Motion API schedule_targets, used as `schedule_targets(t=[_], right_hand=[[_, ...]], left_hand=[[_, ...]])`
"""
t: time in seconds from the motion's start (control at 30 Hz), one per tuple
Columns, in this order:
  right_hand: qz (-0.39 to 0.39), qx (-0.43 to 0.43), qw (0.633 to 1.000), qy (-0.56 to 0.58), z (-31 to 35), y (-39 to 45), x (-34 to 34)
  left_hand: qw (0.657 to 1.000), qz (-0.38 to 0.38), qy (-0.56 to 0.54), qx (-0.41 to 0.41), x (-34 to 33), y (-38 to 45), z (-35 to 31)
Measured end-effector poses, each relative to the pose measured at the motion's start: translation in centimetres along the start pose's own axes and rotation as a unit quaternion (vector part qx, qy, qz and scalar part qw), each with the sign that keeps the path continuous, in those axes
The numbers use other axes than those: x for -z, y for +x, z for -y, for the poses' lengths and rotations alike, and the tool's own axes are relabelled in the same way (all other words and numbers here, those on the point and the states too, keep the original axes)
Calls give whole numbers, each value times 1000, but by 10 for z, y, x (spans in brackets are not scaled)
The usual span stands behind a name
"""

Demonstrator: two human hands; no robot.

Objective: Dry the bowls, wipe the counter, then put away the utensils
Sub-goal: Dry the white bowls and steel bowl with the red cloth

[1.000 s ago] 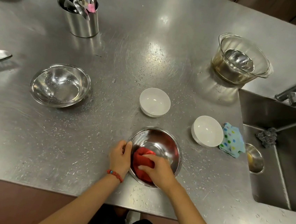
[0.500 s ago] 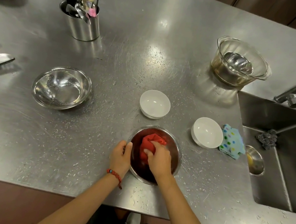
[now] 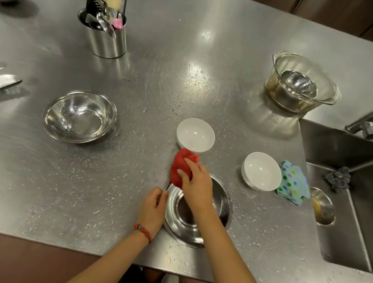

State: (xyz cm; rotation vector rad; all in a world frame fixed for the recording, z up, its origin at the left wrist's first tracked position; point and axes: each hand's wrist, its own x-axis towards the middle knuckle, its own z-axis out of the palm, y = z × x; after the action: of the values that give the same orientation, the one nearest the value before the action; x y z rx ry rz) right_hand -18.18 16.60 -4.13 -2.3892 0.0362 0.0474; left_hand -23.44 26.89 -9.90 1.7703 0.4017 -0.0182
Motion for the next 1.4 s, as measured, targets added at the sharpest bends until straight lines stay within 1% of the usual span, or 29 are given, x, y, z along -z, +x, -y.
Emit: schedule_targets(t=[0.13, 0.27, 0.4, 0.63, 0.73, 0.87, 1.03, 1.1, 1.2, 1.33, 1.37, 1.4], right_hand=[[13, -60, 995, -79, -14, 5, 15], [-13, -111, 984, -142, -38, -7, 41], [-17, -155, 980, -128, -53, -28, 60], [-51, -163, 983, -68, -62, -86, 63], [-62, -141, 986, -55, -58, -108, 52], [-57, -113, 991, -32, -44, -121, 34], [-4, -66, 998, -17, -20, -118, 14], [9, -64, 998, 10, -14, -113, 12], [11, -69, 996, 48, -14, -107, 15], [9, -47, 997, 63, -16, -101, 17], [10, -44, 997, 63, -16, -100, 17], [11, -41, 997, 64, -15, -97, 17]], left_hand=[[1000, -9, 3, -10, 2, -2, -1], [1000, -7, 7, -23, 3, -4, -3], [999, -33, 1, -29, 1, -5, -2], [997, -73, -22, -29, -6, -10, -1], [996, -83, -27, -19, -9, -13, -1], [994, -103, -23, 0, -10, -13, -3], [994, -107, -23, -1, -6, -16, -6], [993, -114, -21, 5, -3, -17, -7], [994, -102, -28, 27, 3, -18, -8], [994, -55, -44, 80, 16, -23, -6], [995, -53, -35, 77, 21, -24, -7], [996, -64, -2, 61, 26, -26, -8]])
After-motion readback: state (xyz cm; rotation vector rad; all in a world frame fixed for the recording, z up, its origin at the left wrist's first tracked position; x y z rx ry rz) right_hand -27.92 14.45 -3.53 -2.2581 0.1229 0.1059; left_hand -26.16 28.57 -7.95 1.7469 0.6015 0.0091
